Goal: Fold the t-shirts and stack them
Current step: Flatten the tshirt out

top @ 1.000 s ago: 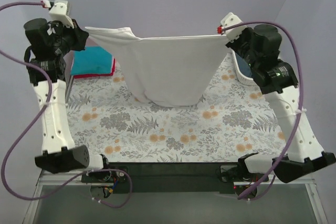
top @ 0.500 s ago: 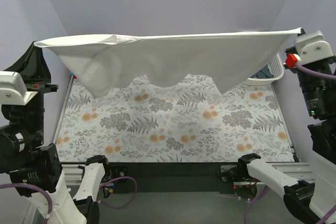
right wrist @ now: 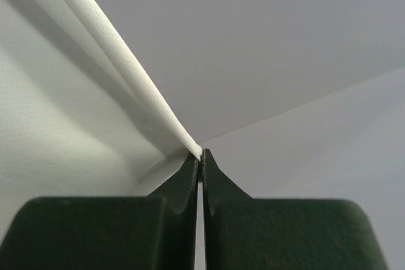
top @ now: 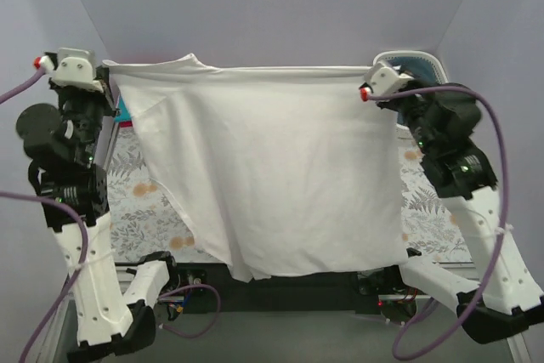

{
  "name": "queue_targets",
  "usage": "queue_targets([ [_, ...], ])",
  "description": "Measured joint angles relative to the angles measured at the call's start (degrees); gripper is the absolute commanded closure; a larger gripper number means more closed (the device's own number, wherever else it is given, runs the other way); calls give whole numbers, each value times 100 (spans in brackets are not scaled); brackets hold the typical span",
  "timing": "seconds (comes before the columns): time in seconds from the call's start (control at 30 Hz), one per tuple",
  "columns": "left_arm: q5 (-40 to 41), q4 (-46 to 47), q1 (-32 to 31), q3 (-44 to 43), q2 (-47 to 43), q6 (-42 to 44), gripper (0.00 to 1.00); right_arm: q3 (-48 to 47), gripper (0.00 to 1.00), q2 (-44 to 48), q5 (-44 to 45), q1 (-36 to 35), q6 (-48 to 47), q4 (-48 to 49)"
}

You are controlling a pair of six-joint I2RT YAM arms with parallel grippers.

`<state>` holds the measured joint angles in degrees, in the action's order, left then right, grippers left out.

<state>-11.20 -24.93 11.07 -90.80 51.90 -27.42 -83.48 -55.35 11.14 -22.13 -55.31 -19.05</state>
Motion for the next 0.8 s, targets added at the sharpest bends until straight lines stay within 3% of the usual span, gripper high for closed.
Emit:
queue_targets([
  [0.27, -354, -243, 2, 2262, 1012, 55, 100, 2520, 99, -1086, -219, 9, -522, 1054],
  [0.43, -280, 223, -90, 3047, 2173, 55, 100, 2883, 99, -2385, -369, 63, -632, 1878],
  [0.6, -52, 831, -304, 2793, 3842, 37, 100, 2457, 99, -4063, -398, 195, -612, 2428],
  [0.8, 286, 1102, -544, 1416, 5744, 22, 100, 1751, 99, -5128, -345, 391, -592, 2634],
])
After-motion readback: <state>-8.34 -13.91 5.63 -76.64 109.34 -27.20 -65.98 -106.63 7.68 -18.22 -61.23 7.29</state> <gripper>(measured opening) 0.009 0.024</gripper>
